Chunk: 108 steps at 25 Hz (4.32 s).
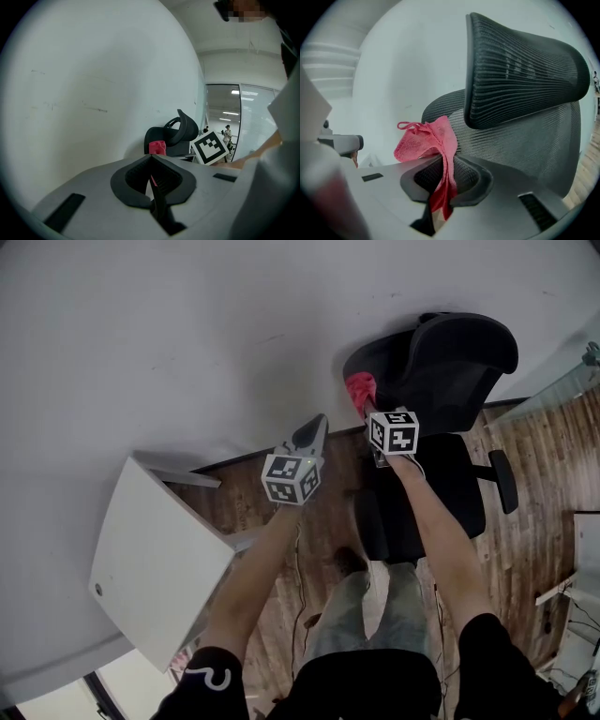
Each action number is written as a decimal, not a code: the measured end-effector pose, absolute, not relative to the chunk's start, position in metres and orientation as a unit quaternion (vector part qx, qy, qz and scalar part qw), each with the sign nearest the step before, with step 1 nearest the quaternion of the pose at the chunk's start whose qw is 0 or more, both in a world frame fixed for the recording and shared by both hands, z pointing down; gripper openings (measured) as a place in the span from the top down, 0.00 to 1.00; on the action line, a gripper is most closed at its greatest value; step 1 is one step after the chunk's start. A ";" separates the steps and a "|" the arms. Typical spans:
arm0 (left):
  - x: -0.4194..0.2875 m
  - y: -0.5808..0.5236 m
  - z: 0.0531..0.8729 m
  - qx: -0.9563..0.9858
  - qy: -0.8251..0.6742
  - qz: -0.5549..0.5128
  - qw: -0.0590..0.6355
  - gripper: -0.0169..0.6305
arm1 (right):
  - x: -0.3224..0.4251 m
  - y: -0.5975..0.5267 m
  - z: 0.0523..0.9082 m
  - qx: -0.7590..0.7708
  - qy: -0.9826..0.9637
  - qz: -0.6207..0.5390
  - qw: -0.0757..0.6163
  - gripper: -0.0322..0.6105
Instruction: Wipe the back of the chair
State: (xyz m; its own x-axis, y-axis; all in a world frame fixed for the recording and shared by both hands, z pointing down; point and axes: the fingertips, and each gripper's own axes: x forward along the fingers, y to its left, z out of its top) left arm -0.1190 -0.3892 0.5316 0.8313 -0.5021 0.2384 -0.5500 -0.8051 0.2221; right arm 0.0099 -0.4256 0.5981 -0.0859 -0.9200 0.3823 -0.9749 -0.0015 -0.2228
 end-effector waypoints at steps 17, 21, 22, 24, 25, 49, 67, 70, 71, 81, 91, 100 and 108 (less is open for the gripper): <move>-0.063 -0.355 0.518 0.936 -0.313 0.092 0.135 0.94 | 0.073 -0.416 0.613 0.656 -0.717 0.192 0.133 0.84; -0.046 -0.353 0.508 0.930 -0.330 0.086 0.137 0.94 | 0.102 -0.412 0.612 0.658 -0.714 0.190 0.145 0.84; -0.041 -0.352 0.506 0.929 -0.334 0.084 0.138 0.94 | 0.109 -0.412 0.611 0.658 -0.714 0.190 0.146 0.84; -0.032 -0.349 0.503 0.927 -0.338 0.083 0.137 0.94 | 0.123 -0.410 0.610 0.659 -0.713 0.189 0.147 0.84; -0.026 -0.348 0.503 0.927 -0.339 0.086 0.136 0.94 | 0.131 -0.409 0.610 0.660 -0.712 0.190 0.147 0.84; 0.125 -0.325 0.490 0.937 -0.312 0.097 0.127 0.94 | 0.321 -0.376 0.601 0.701 -0.670 0.211 0.121 0.84; 0.196 -0.308 0.497 0.948 -0.271 0.111 0.124 0.94 | 0.459 -0.331 0.610 0.763 -0.599 0.202 0.132 0.84; 0.195 -0.304 0.499 0.948 -0.270 0.112 0.125 0.94 | 0.477 -0.321 0.611 0.780 -0.575 0.204 0.138 0.85; 0.194 -0.303 0.499 0.948 -0.271 0.111 0.125 0.94 | 0.483 -0.317 0.612 0.785 -0.568 0.207 0.136 0.85; 0.163 -0.293 0.508 0.942 -0.286 0.110 0.135 0.94 | 0.455 -0.281 0.620 0.782 -0.573 0.211 0.126 0.85; 0.078 -0.290 0.531 0.931 -0.314 0.094 0.159 0.94 | 0.310 -0.292 0.623 0.730 -0.644 0.197 0.114 0.85; -0.028 -0.288 0.576 0.919 -0.342 0.098 0.170 0.94 | 0.127 -0.347 0.620 0.659 -0.724 0.192 0.071 0.85; -0.107 -0.303 0.596 0.918 -0.348 0.098 0.162 0.94 | 0.041 -0.378 0.634 0.623 -0.756 0.187 0.066 0.85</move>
